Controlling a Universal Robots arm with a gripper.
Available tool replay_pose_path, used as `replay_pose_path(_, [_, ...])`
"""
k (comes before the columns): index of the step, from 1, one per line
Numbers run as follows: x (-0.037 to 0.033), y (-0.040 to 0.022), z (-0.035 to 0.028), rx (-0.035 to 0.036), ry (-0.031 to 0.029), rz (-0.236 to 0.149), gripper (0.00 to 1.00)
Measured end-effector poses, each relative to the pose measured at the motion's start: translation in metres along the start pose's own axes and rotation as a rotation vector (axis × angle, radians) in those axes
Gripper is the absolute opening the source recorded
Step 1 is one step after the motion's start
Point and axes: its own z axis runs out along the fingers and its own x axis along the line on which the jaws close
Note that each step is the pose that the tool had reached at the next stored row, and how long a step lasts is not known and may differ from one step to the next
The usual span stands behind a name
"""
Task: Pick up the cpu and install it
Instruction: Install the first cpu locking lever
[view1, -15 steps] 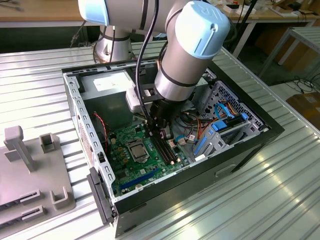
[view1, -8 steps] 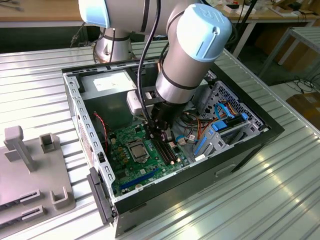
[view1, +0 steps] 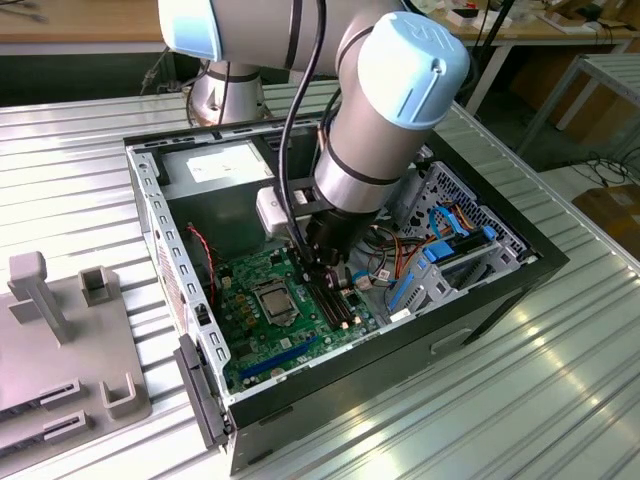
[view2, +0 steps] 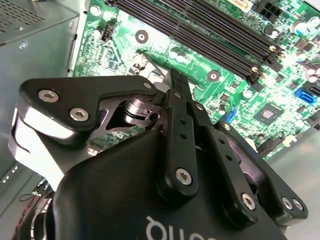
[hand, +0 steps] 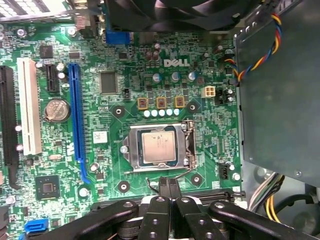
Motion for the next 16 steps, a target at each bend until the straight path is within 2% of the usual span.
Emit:
replay_pose_path(2, [0.0016,0.0,-0.0001,0.0002,0.0029,0.0,0.11])
replay_pose_path(4, [0.0019,-0.0002,0.0001,0.0007,0.0136,0.0,0.11])
replay_pose_path(6, [0.002,-0.0003,0.0009,0.0008,0.0193,0.0,0.11])
replay_pose_path(16, [0.0021,-0.0001,0.0023,0.0011,0.0194,0.004,0.11])
